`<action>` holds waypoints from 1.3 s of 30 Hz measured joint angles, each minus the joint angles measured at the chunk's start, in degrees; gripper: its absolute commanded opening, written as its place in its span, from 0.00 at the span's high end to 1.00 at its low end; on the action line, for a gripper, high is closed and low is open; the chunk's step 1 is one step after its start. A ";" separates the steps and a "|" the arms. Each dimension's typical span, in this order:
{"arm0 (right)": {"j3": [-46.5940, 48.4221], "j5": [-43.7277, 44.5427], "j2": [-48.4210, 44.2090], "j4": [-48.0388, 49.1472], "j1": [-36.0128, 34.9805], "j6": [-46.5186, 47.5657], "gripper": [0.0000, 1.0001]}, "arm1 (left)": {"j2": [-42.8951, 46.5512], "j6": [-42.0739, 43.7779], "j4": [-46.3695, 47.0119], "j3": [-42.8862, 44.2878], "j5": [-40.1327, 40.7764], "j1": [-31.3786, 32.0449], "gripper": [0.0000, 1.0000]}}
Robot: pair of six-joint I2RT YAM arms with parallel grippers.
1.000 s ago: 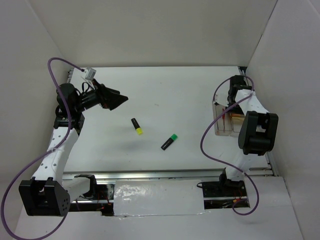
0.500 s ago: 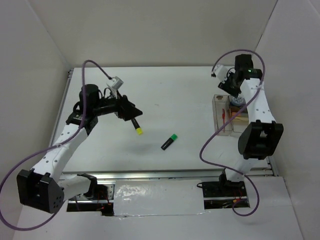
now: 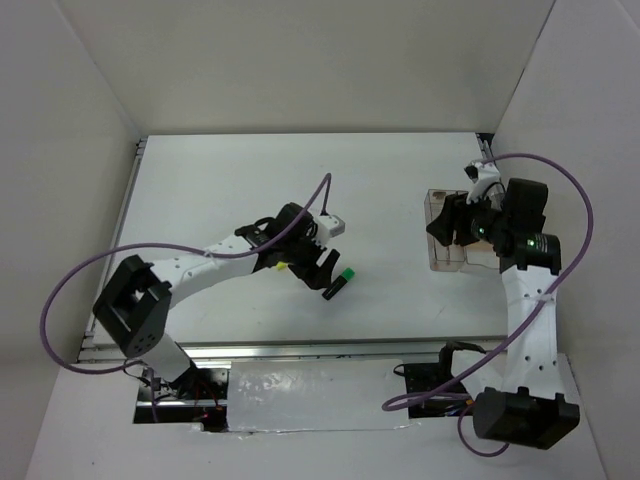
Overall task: Sort the stationery into containers
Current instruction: Pick up the pen from the center of the board.
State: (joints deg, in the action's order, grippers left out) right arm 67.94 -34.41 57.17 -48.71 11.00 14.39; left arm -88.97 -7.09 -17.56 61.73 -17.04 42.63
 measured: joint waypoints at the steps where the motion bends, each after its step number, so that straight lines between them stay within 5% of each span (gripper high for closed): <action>1: -2.08 -0.81 -1.42 0.57 0.83 -2.01 0.39 | -1.86 0.13 0.07 0.79 1.20 0.31 0.15; 9: -7.37 -4.94 -8.37 2.45 5.14 -12.09 0.38 | -12.94 0.85 1.33 6.91 8.74 4.90 0.19; 23: -16.26 -6.97 -13.64 8.52 8.87 -26.84 0.37 | -19.32 0.83 1.99 8.37 12.00 7.45 0.32; 32: -25.03 -7.32 -15.78 11.82 8.92 -35.60 0.36 | -19.74 0.22 3.98 7.91 10.23 6.80 0.64; 36: -28.39 -7.39 -15.06 12.48 8.92 -38.49 0.36 | -19.61 -0.87 6.25 6.78 6.88 5.22 0.89; 39: -30.05 -6.95 -14.47 14.16 8.35 -41.03 0.37 | -18.60 -1.84 7.82 5.03 4.33 3.63 0.93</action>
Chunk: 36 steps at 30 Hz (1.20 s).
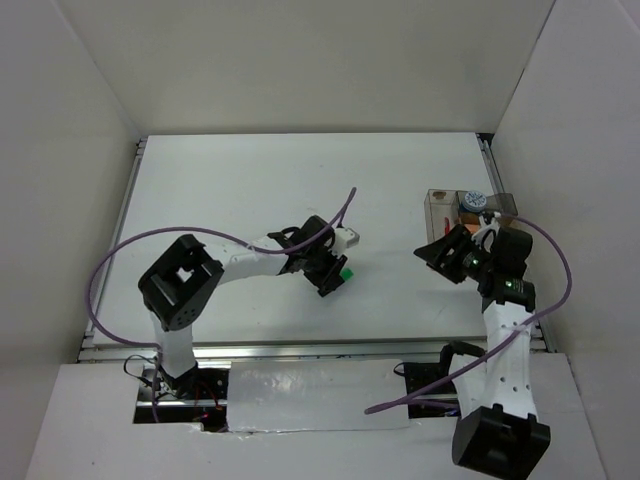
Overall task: Sort the stationery into containers
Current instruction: Pick up the pen from the center of the board.
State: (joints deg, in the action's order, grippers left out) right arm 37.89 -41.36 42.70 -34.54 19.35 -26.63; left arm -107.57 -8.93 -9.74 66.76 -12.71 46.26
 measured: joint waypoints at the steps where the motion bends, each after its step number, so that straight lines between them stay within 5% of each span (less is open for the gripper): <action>1: -0.31 0.24 0.39 0.81 -0.59 -1.01 0.38 | 0.90 -0.33 0.46 -1.07 -0.68 -0.48 0.94; 10: -5.38 2.99 3.61 15.06 -16.98 -13.40 0.40 | 16.11 -2.62 3.48 -3.69 -4.20 -1.11 0.98; 22: -0.79 6.51 12.13 28.11 -26.29 -18.88 0.44 | 16.63 -14.38 5.55 -2.49 -12.61 -5.35 1.00; 36: 5.22 12.50 18.69 29.33 -31.36 -20.94 0.42 | 15.69 -22.88 5.75 -1.07 -13.53 -5.38 1.00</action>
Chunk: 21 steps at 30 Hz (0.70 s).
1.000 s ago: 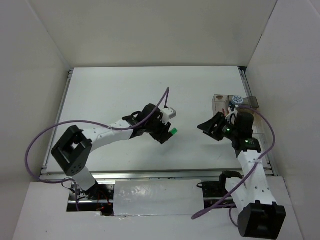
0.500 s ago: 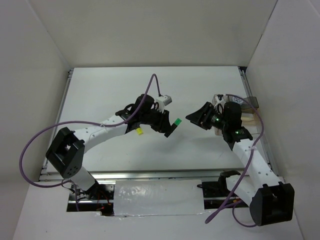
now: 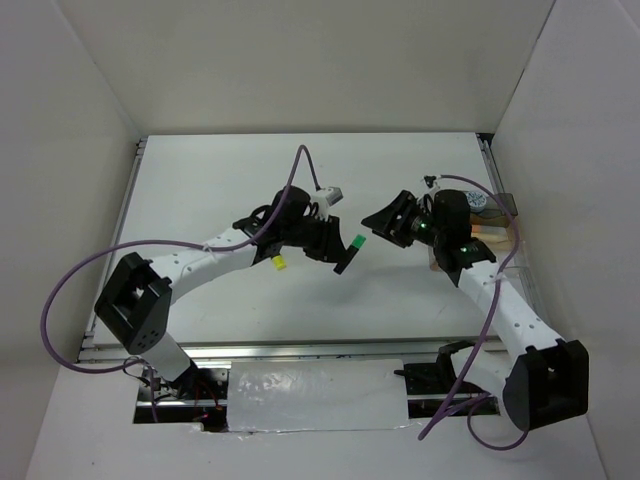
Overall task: Sort the stationery into containers
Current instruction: Pick up the pen from the center of the board, then place the pen in the storage box.
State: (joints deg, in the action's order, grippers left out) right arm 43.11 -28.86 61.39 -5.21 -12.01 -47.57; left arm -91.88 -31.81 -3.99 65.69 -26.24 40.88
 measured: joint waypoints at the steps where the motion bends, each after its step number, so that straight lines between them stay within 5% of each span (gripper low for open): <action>1: 0.39 0.52 0.37 -0.02 -0.46 0.02 0.42 | -0.15 -0.31 0.02 0.11 0.00 -0.07 1.00; 21: 0.63 0.83 7.19 -0.94 -1.51 -2.16 0.53 | -1.60 -4.42 1.25 1.64 -0.07 -1.60 1.00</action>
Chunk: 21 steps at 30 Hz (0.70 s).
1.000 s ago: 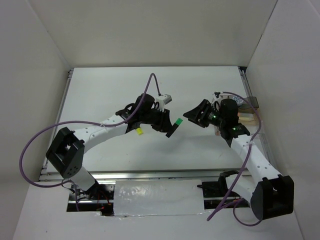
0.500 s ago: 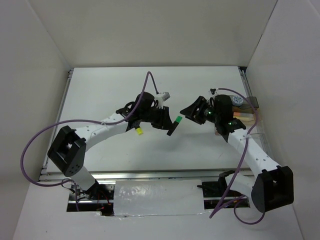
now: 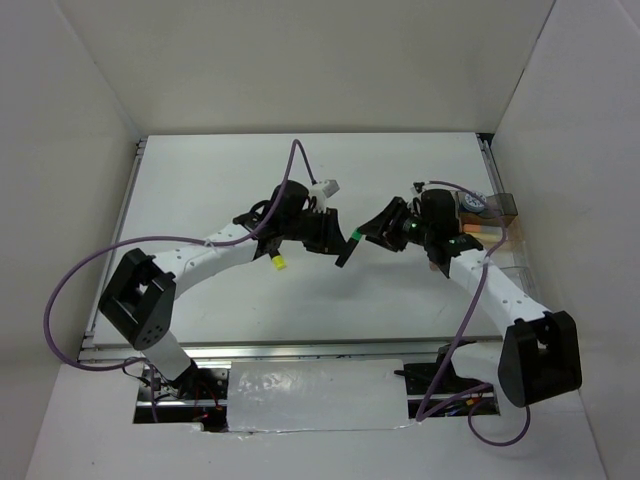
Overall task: Sort the stationery into containers
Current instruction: Place the pen in the storage box.
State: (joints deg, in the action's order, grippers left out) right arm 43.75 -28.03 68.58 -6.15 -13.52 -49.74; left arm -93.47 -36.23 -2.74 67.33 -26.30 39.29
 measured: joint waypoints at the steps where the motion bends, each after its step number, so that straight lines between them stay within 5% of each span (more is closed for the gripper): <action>1: 0.02 -0.15 0.33 0.02 -0.09 -0.15 0.53 | -0.15 -0.04 0.04 0.04 0.00 0.00 1.00; 7: 0.96 -1.29 1.84 0.66 -0.59 -0.61 0.58 | -0.37 -0.15 1.51 0.07 -0.09 0.00 1.00; 14: 1.27 -1.90 2.29 1.25 -0.68 -1.33 0.82 | -0.42 -0.17 1.99 0.07 -0.46 0.00 1.00; 17: 1.29 -2.10 2.29 1.62 -0.72 -1.38 0.92 | -0.42 -0.17 2.01 0.07 -0.52 -0.04 0.53; 21: 1.84 -2.40 2.29 1.44 -0.70 0.09 1.00 | -0.42 0.28 1.97 0.07 -0.11 -0.11 0.15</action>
State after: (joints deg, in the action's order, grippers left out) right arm 45.58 -30.44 70.87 -4.71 -14.22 -49.65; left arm -93.89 -35.94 -0.78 67.40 -26.41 39.18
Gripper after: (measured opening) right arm 0.257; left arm 0.743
